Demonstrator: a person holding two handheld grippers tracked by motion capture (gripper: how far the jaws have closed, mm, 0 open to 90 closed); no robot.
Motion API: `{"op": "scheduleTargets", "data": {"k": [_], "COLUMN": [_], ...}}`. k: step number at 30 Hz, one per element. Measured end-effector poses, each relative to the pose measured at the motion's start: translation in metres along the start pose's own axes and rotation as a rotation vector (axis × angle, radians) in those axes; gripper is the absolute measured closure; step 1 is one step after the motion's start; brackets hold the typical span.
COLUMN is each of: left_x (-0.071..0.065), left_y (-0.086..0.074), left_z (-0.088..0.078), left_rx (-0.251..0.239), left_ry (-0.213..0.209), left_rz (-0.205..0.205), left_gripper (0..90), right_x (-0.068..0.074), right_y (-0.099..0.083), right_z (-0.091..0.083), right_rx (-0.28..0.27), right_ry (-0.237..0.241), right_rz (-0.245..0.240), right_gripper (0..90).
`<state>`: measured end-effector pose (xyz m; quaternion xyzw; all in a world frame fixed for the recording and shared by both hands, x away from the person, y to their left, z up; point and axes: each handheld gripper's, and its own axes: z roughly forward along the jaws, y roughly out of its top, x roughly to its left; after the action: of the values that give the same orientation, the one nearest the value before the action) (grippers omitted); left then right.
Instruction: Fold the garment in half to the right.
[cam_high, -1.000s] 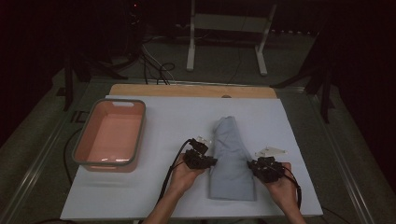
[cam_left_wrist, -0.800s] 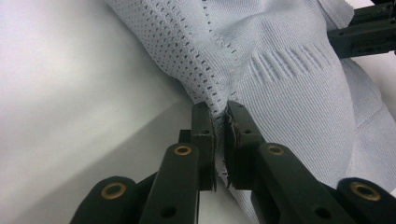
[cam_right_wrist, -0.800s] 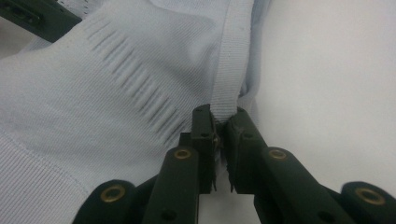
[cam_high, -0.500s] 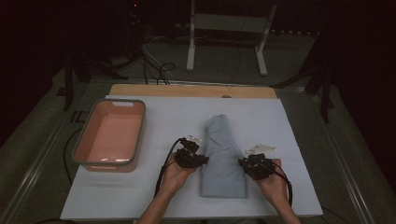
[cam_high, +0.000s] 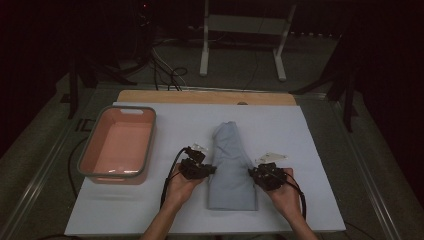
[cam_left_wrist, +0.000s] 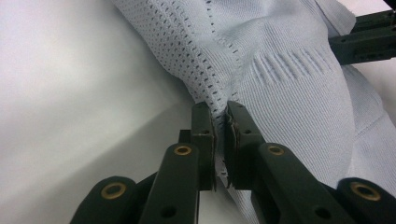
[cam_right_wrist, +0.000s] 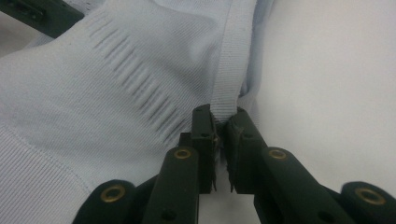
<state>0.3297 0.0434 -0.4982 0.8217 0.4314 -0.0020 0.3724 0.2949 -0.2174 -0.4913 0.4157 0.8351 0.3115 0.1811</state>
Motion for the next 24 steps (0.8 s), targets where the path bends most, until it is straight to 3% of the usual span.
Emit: {"op": "scheduleTargets", "data": {"k": [7,10,15,17,20,24], "left_x": [0.005,0.007,0.004,0.004,0.003,-0.009], "left_y": [-0.002,-0.003,-0.001,0.0,0.002,0.009], "left_z": [-0.005,-0.008,-0.009,-0.011,-0.018,-0.025], "left_rx": [-0.006,-0.016,-0.007,-0.03,-0.069,-0.123], "left_ry": [0.031,0.026,0.033,0.033,0.013,-0.001], "left_rz": [0.0,-0.012,0.005,0.003,0.01,0.062], "left_gripper": [85.6,87.4,87.6,85.9,74.2,63.8], "right_x": [0.004,0.005,0.006,0.005,0.005,0.005], "right_y": [0.004,0.005,0.005,0.005,0.005,0.005], "right_z": [0.003,0.004,0.006,0.005,0.005,0.005], "right_rx": [-0.004,-0.002,-0.003,-0.005,-0.008,-0.009], "right_ry": [0.008,0.007,0.003,0.002,0.009,0.007], "right_rz": [-0.003,0.0,-0.004,-0.008,0.006,0.001], "right_gripper": [82.5,82.4,82.4,82.4,82.3,82.3]}}
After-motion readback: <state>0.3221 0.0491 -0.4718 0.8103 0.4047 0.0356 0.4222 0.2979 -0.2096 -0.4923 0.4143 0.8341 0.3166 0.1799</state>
